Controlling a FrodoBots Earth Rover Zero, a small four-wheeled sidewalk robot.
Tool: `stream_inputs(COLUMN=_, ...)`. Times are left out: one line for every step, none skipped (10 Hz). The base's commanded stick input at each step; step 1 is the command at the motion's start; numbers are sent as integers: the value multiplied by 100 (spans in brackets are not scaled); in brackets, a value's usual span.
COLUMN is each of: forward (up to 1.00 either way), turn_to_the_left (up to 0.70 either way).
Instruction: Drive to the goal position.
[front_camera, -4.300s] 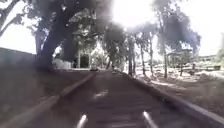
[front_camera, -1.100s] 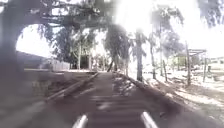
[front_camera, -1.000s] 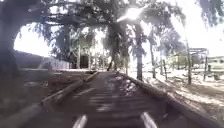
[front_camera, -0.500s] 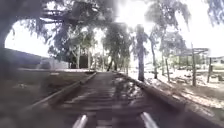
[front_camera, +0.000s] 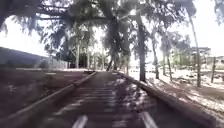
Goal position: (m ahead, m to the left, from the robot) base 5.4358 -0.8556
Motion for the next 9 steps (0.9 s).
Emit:
stream_inputs(forward=100, turn_to_the_left=27)
stream_inputs(forward=100, turn_to_the_left=37)
stream_inputs(forward=100, turn_to_the_left=20)
stream_inputs(forward=100, turn_to_the_left=3)
stream_inputs(forward=100, turn_to_the_left=0)
stream_inputs(forward=100, turn_to_the_left=0)
stream_inputs(forward=100, turn_to_the_left=0)
stream_inputs(forward=100, turn_to_the_left=0)
stream_inputs(forward=100, turn_to_the_left=0)
